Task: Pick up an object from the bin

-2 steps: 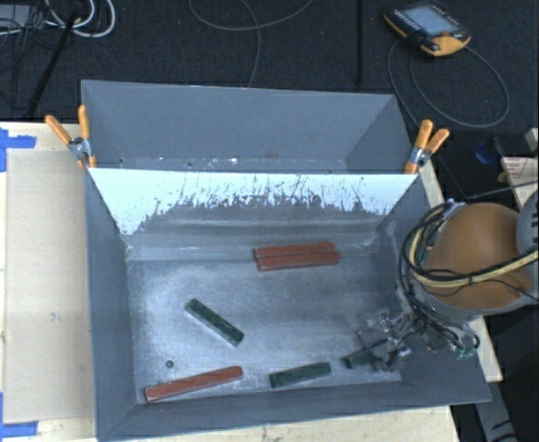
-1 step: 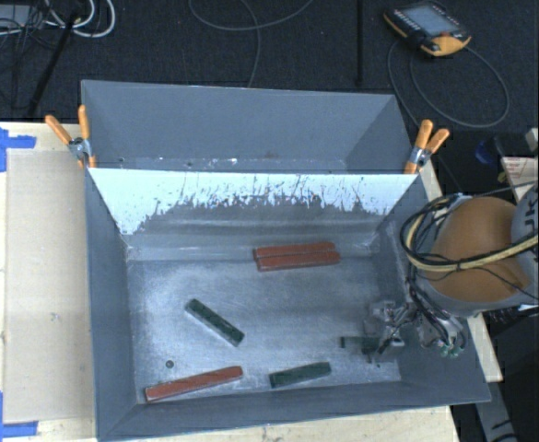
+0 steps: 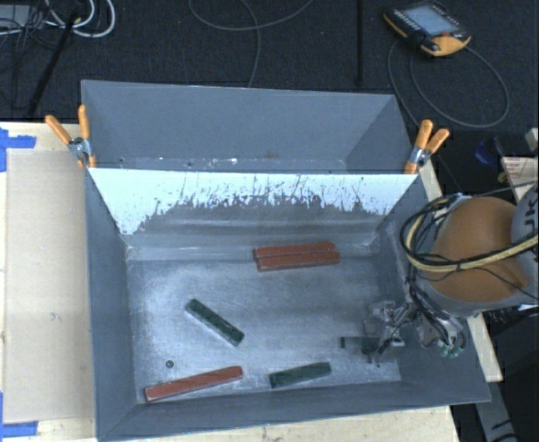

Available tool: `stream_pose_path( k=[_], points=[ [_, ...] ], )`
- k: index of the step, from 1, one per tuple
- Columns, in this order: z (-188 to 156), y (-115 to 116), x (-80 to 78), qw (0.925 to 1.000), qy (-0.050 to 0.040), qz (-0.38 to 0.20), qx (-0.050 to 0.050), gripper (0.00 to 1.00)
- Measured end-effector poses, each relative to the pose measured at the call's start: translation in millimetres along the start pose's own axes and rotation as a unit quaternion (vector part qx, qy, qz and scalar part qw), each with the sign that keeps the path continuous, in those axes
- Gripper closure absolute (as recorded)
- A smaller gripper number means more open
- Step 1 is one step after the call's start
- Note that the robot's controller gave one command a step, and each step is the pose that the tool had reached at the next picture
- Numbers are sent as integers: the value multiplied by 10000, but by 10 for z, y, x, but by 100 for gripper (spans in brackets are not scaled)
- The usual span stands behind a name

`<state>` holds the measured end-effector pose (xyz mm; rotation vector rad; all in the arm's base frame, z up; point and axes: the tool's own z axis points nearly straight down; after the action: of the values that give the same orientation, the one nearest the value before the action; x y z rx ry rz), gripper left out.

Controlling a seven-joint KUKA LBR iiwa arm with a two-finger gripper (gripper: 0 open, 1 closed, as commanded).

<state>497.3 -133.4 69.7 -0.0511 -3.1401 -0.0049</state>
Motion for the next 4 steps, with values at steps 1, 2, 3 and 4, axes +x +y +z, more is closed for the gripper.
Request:
stream_pose_path(
  k=[1, 2, 3, 4],
  points=[
    [0, 1, 0, 10000, 0, -8, 1, 100],
    [0, 1, 0, 10000, 0, -15, 2, 100],
    [0, 2, 0, 10000, 0, -20, 2, 100],
    [0, 2, 0, 10000, 0, -24, 3, 100]
  ],
)
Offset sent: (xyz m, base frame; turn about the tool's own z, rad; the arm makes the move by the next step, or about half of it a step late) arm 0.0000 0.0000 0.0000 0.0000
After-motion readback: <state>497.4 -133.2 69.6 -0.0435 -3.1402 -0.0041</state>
